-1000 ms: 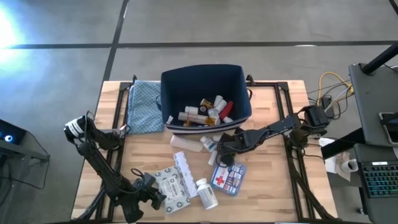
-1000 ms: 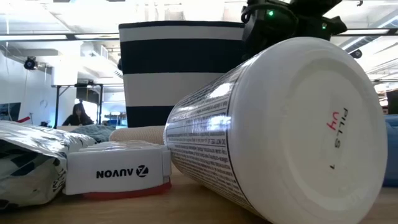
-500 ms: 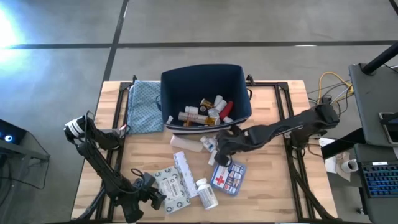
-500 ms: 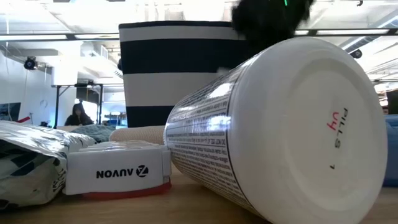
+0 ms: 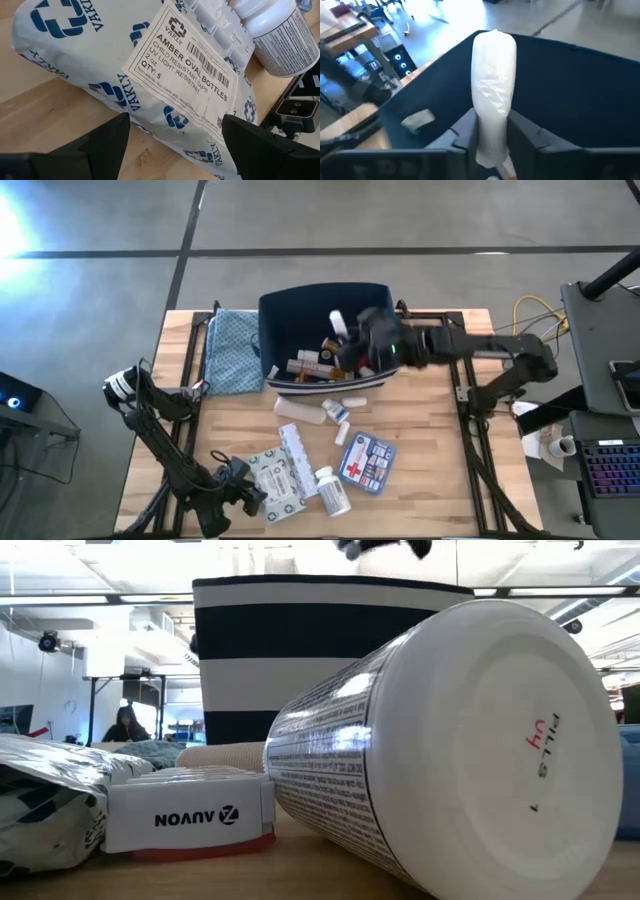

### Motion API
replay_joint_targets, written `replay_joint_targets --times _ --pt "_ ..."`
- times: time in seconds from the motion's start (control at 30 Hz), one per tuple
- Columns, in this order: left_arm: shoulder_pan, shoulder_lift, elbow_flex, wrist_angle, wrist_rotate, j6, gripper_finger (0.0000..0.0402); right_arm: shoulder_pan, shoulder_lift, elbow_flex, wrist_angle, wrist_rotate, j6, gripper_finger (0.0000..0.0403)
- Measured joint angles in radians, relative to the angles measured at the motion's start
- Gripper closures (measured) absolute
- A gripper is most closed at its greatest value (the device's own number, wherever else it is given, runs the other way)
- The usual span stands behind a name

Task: Pick & place medical supplies in basket/bin
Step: Put the white rolled gauze into the blue bin

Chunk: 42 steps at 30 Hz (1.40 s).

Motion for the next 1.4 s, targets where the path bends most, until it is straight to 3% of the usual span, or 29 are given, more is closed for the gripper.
replay_joint_targets --times 0.1,0.23,0.33,0.47,0.57,0.67,0.8,0.87,1.03,1.13,1.23,1.4 --pt "0.000 0.000 0.000 0.006 0.000 0.000 0.0107 -0.097 0.020 0.011 -0.002 -0.107 0.002 0.0266" --pt "0.000 0.000 0.000 0.007 0.000 0.000 0.0107 -0.160 0.036 0.009 -0.004 -0.136 0.004 0.0189" --pt "0.000 0.000 0.000 0.008 0.000 0.000 0.0107 -0.159 0.036 0.013 -0.001 -0.135 -0.004 0.0141" --pt "0.000 0.000 0.000 0.008 0.000 0.000 0.0107 -0.066 0.029 0.032 0.004 -0.121 -0.197 0.0102" --pt "0.000 0.000 0.000 0.005 0.000 0.000 0.0107 0.053 0.025 0.043 -0.013 -0.032 -0.293 0.0094" --pt "0.000 0.000 0.000 -0.001 0.000 0.000 0.0107 0.175 0.027 0.042 -0.109 0.082 -0.275 0.0094" --pt "0.000 0.000 0.000 -0.003 0.001 0.000 0.0107 0.344 0.026 0.042 -0.277 0.306 -0.033 0.0101" --pt "0.000 0.000 0.000 -0.008 0.002 0.000 0.0107 0.419 0.026 0.042 -0.388 0.370 0.139 0.0106" --pt "0.000 0.000 0.000 -0.028 0.003 0.000 0.0107 0.520 0.034 -0.008 -0.729 0.311 0.647 0.0116" --pt "0.000 0.000 0.000 -0.029 0.003 0.000 0.0107 0.561 0.047 -0.109 -0.796 0.223 0.841 0.0119" --pt "0.000 0.000 0.000 -0.029 0.003 0.000 0.0107 0.584 0.046 -0.232 -0.689 0.160 0.830 0.0122" --pt "0.000 0.000 0.000 -0.027 0.003 0.000 0.0107 0.559 0.067 -0.414 -0.427 0.152 0.633 0.0125"
